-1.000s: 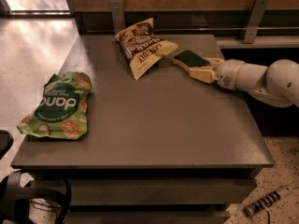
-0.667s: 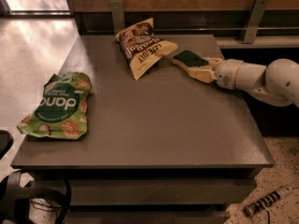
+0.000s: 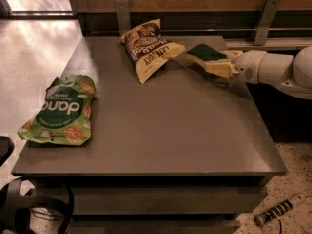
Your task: Move sponge near green rice chip bag
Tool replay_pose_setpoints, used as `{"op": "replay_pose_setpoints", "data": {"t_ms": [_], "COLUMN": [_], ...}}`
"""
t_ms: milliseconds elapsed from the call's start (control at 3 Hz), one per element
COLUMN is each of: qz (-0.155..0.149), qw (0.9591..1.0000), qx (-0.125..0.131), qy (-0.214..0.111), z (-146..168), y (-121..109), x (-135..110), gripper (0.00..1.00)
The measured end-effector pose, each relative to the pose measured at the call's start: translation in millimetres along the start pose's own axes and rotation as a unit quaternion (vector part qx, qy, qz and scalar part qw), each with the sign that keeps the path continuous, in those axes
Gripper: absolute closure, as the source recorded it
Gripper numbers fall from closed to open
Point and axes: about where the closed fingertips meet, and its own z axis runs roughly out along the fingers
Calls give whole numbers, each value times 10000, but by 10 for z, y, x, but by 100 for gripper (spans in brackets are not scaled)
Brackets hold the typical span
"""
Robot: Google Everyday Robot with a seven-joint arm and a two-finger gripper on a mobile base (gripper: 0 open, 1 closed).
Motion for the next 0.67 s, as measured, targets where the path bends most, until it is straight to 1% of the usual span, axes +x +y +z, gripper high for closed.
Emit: {"op": "replay_pose_setpoints", "data": {"t_ms": [333, 667], "qz": [-194, -360], "qw": [9996, 9984], "qx": [-190, -441], "qy": [48, 62], "z": [-313, -562], "y": [263, 690], "x": [-240, -409], "gripper": [100, 100]}}
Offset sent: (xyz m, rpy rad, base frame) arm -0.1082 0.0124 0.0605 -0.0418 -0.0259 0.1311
